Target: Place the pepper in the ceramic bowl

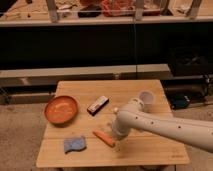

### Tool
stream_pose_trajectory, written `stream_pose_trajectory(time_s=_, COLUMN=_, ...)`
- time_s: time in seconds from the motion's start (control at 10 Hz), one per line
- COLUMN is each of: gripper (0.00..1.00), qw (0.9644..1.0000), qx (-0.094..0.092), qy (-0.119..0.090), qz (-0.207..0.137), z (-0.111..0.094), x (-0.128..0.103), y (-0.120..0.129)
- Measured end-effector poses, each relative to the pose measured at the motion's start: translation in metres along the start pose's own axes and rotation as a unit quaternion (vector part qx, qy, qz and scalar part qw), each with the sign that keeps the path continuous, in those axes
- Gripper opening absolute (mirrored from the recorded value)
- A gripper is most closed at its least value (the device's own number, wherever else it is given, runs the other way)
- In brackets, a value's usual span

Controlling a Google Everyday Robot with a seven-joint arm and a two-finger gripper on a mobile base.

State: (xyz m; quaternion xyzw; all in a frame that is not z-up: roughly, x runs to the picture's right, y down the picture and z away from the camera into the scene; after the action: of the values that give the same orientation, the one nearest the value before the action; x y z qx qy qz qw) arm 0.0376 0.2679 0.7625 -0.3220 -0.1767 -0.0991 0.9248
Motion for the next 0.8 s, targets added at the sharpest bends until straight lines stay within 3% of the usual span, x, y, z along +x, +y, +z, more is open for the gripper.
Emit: stream_pose_trajectory(time_s=0.8, gripper=0.8, qw=1.0, qx=0.001, qy=0.002, qz=0.008, z=0.021, x=0.003, y=0.001)
